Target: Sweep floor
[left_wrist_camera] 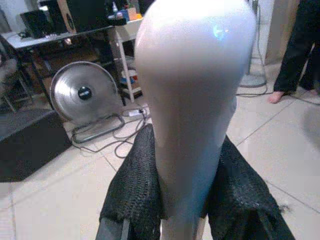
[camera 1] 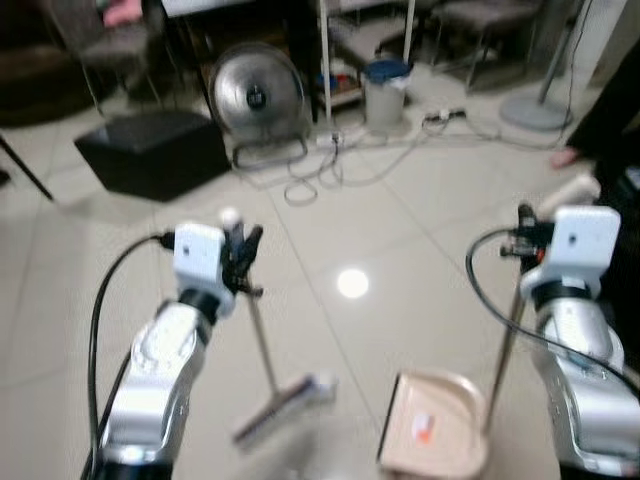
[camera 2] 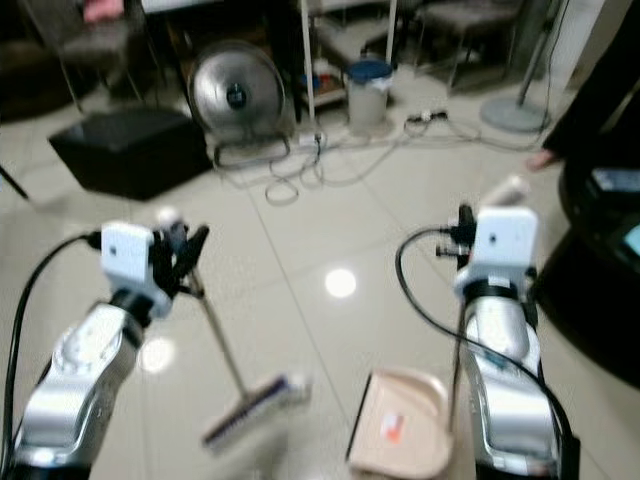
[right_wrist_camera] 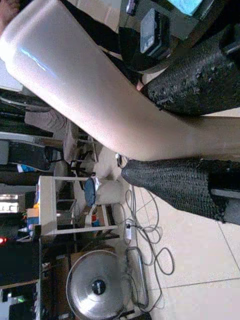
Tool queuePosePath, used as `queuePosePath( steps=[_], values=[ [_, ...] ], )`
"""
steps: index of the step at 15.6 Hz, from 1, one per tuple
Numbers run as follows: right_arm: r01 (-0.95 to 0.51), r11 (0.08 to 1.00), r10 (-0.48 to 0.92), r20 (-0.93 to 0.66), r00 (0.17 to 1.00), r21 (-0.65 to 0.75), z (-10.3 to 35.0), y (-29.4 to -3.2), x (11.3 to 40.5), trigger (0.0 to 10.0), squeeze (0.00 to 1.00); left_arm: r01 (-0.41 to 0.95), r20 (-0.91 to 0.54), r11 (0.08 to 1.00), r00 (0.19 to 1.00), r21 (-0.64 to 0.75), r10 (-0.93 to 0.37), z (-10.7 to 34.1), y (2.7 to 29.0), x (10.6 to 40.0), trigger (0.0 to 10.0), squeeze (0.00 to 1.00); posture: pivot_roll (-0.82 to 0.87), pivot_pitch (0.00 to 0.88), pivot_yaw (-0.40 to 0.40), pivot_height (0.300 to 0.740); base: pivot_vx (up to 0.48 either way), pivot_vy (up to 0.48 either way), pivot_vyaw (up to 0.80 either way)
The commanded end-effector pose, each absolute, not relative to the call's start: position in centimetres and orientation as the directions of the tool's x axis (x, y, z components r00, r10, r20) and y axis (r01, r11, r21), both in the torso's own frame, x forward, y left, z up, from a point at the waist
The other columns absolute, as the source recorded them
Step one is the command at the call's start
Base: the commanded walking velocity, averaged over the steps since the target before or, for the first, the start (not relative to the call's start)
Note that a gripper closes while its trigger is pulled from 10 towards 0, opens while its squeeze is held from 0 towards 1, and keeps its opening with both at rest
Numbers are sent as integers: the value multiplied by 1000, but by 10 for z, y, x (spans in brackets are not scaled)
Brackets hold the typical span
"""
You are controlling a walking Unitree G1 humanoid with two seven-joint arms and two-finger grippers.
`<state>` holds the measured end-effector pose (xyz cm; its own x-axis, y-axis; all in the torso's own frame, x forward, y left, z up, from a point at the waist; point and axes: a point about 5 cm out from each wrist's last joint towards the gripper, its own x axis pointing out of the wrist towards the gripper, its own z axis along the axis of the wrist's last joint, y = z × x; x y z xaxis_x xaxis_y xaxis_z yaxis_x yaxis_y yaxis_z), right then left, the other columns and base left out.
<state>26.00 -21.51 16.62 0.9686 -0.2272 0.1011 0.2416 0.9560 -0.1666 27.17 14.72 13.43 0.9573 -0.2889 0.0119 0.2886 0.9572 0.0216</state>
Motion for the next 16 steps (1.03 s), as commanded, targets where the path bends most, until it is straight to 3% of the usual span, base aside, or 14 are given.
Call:
queuePosePath(
  steps=[1,9,16],
  values=[
    [246,958,-224,151,963,-150,176,-213,260,10000,0,280,49,960,958,29,-281,141,151,272,10000,0,36,49,75,740,360,0,0],
    [260,957,-241,151,959,-127,174,-216,259,10000,0,279,50,960,959,33,-280,142,151,274,10000,0,36,59,86,740,363,0,0],
    [224,944,-180,189,965,-242,163,-223,267,10000,0,256,40,965,965,48,-258,139,150,283,10000,0,77,119,109,740,304,0,0]
  ],
)
